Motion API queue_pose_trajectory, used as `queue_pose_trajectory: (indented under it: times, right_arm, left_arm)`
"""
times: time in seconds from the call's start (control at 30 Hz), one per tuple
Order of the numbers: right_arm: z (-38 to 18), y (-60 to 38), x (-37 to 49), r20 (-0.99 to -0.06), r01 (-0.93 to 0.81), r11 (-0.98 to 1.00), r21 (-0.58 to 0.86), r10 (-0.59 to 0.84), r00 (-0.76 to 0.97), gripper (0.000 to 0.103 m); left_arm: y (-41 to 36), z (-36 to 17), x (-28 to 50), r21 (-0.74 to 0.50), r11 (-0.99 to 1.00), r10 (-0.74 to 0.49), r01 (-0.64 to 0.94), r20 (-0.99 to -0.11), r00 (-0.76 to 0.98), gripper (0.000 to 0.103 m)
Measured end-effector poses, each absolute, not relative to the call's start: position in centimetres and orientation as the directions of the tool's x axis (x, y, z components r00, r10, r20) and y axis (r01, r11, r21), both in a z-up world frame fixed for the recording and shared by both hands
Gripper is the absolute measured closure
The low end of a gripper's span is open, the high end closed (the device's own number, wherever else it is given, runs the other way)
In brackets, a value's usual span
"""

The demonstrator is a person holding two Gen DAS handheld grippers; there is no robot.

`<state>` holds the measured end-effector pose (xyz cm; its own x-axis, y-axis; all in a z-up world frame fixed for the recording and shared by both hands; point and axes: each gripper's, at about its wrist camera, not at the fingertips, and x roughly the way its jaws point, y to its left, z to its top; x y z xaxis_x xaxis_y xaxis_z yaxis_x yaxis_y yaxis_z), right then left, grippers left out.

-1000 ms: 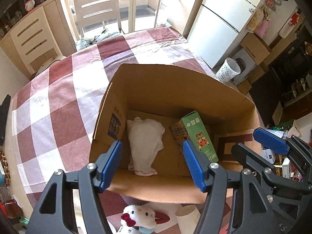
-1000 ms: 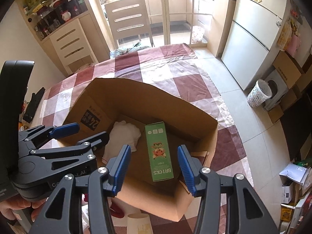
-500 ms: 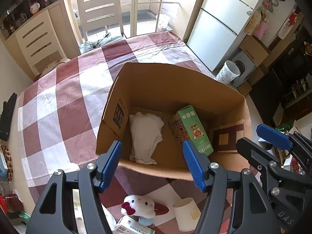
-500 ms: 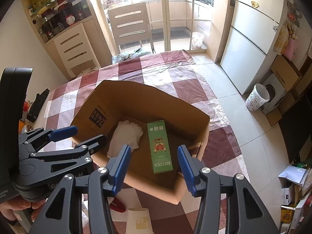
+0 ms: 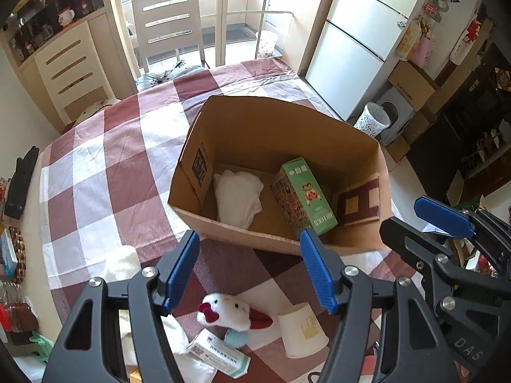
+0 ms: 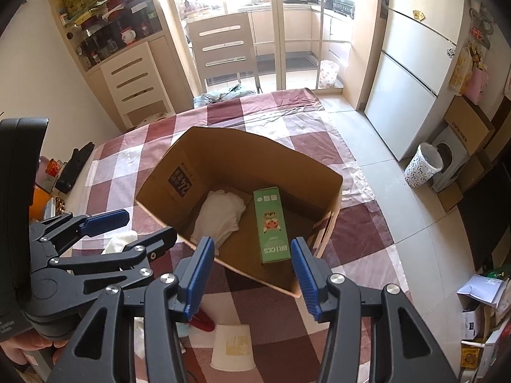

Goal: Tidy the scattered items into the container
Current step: 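Withdraw both open tools from the cardboard box back over the table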

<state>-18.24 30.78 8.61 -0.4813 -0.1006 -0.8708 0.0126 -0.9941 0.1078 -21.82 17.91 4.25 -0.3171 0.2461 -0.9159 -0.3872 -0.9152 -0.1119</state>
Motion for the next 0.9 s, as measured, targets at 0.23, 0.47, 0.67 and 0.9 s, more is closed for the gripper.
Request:
queue_pose_trajectory:
  times: [0.23,0.47,0.67,0.9]
  right_arm:
    - [9.5,29.9,-15.9,-0.866,0.035,-0.991,0.128,-0.129,-0.483,0.052]
    - [10.7,28.3,-13.0,-0.856,0.089,-0.987,0.135,-0.162,-0.491,0.052]
    - [11.3,27.1,-10.7,-0.848,0.126,-0.98,0.152,-0.195,-0.493,0.052]
    - [11.1,25.6,-7.9,-0.851,0.154,-0.974,0.169,-0.223,-0.475,0.052]
  left_arm:
    - [16.6,4.9,-19.0,-0.11,-0.921,0.241,-0.373,-0.914,-0.326,0.036]
    - [14.7,5.5,-15.9,-0.111,-0.932,0.234,-0.345,-0.912,-0.337,0.036]
    - [12.7,6.2,-13.0,-0.109,-0.943,0.222,-0.314,-0.91,-0.351,0.036]
    - [10.1,6.4,-9.4,-0.122,-0.955,0.216,-0.27,-0.91,-0.354,0.036]
